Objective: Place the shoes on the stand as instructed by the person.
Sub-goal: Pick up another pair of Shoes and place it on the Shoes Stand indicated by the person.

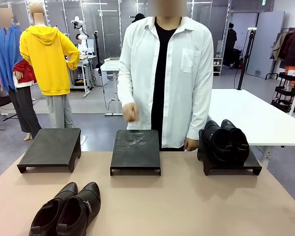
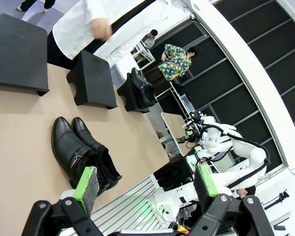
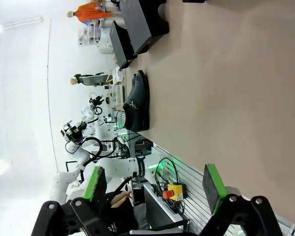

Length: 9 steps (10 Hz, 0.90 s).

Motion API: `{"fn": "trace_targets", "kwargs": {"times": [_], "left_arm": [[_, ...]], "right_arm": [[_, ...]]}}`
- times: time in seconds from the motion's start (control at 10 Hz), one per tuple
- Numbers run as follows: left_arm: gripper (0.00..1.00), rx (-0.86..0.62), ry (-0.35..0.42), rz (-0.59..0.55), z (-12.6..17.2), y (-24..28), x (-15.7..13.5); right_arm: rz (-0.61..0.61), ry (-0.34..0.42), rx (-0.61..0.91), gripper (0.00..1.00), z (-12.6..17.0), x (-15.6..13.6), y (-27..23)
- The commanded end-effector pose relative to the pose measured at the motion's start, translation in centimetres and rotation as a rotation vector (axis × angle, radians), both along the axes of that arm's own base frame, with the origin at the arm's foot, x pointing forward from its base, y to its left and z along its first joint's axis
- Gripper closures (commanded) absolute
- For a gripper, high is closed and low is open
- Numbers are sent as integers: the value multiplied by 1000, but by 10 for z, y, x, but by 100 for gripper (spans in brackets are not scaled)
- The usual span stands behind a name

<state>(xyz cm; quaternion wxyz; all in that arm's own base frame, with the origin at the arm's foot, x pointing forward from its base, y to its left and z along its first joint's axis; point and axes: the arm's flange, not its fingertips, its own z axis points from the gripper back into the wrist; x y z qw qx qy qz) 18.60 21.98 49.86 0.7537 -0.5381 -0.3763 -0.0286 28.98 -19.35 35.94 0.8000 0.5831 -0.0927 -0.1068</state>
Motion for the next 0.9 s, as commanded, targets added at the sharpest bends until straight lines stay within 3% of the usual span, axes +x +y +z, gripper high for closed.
{"fn": "trace_targets", "kwargs": {"times": [0.0,0.8], "left_arm": [[0,5,-8,-12,1,0,-1],[0,5,-8,-12,1,0,-1]], "right_arm": [[-3,-10,-19,0,1,-2,0],[-3,-10,-19,0,1,-2,0]]}}
